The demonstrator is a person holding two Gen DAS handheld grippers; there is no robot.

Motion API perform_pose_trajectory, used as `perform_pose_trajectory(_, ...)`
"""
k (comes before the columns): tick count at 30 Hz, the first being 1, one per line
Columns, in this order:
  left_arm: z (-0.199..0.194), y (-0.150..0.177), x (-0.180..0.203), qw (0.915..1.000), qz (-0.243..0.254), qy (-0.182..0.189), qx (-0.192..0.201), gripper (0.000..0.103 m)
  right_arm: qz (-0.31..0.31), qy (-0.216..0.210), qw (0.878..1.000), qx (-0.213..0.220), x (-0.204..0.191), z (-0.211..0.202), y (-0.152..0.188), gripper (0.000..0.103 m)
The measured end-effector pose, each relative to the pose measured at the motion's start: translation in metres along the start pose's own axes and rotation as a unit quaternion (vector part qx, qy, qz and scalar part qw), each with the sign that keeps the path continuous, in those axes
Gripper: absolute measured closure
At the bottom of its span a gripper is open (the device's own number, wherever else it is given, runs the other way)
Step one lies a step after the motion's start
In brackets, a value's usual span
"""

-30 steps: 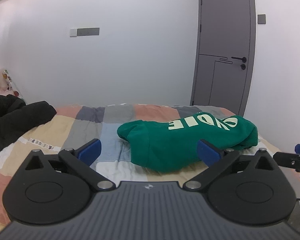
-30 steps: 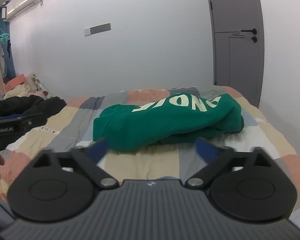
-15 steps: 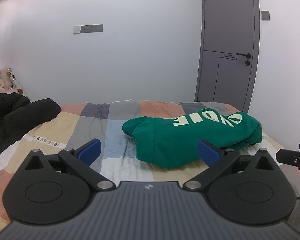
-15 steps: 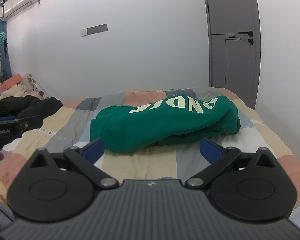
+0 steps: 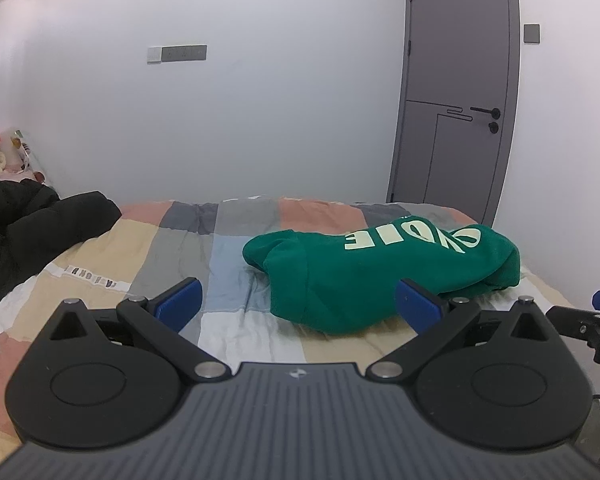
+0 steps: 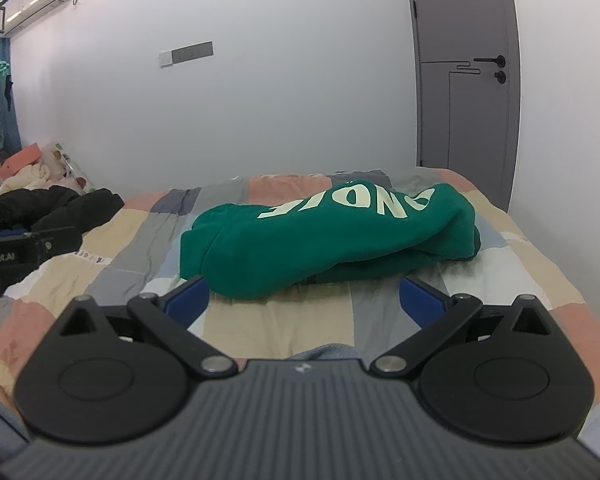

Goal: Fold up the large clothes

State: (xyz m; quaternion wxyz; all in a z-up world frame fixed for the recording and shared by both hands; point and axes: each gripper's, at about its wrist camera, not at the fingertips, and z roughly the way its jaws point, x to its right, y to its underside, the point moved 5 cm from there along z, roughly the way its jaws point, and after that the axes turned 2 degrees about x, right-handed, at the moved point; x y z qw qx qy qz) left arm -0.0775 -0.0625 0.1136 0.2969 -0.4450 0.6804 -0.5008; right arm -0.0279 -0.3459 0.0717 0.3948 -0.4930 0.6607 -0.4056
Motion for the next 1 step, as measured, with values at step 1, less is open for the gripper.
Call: perform_pose_trajectory(1, -0.0005, 0.0, 0.0004, 1.0, 0.0, 0.001, 0.0, 0.0, -0.001, 0.0, 1.0, 0.0, 0.0002, 0.0003, -0.0001, 0.0)
